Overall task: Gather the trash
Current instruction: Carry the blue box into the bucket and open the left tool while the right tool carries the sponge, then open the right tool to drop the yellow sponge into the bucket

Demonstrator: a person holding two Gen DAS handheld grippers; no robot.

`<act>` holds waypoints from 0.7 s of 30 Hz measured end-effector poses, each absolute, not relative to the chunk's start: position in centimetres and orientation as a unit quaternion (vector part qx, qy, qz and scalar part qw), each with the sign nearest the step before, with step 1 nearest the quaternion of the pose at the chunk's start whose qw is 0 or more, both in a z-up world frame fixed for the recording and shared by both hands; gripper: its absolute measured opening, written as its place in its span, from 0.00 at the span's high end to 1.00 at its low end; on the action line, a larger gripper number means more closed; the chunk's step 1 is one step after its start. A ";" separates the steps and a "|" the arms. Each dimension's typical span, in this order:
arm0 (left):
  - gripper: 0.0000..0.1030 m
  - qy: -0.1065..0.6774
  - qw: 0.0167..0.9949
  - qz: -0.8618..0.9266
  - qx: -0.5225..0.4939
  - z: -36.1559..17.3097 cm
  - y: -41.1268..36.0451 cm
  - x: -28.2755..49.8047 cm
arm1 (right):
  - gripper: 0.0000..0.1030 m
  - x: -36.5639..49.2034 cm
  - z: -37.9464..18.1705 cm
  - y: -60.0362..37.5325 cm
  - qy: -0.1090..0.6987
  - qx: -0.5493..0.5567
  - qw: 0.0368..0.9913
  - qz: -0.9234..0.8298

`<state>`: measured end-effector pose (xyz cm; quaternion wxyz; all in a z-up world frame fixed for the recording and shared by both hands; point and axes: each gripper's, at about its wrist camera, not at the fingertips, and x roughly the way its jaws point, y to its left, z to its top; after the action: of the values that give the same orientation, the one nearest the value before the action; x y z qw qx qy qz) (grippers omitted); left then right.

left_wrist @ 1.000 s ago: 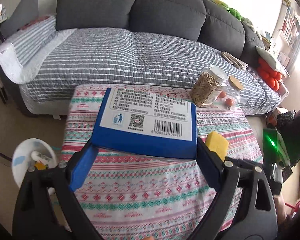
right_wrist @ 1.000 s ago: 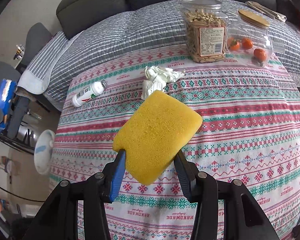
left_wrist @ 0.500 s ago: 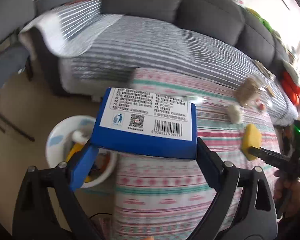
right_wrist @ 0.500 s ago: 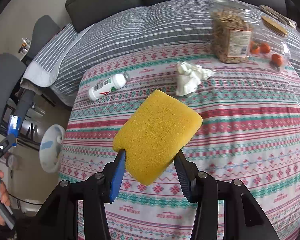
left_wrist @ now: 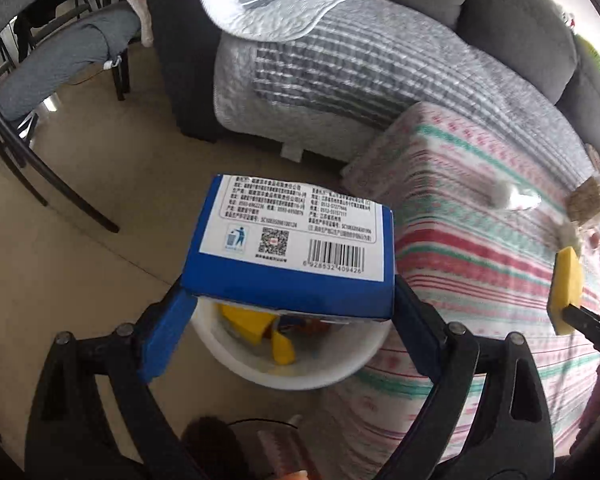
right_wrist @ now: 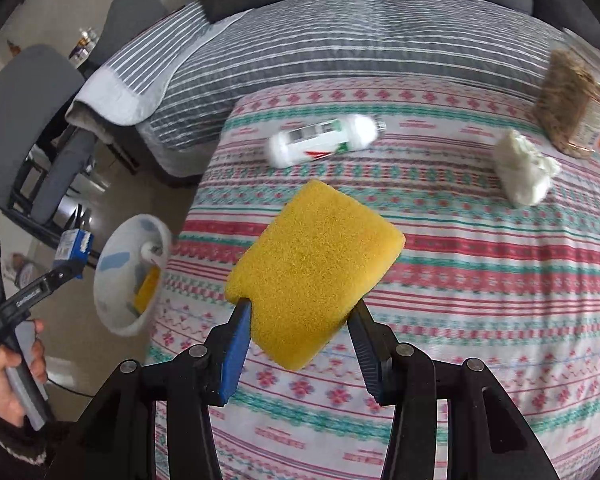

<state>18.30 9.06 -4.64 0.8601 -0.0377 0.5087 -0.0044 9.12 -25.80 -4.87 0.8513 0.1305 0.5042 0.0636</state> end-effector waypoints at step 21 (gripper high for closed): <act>0.05 0.518 0.855 0.016 -0.033 -4.1 14.2 17.6 | 0.51 12.3 -6.8 -12.2 0.517 0.065 0.840 0.152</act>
<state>17.58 14.17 -4.08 0.8547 -0.0328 0.5179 0.0163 12.35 -12.19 -6.80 0.8399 0.0650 0.5168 0.1523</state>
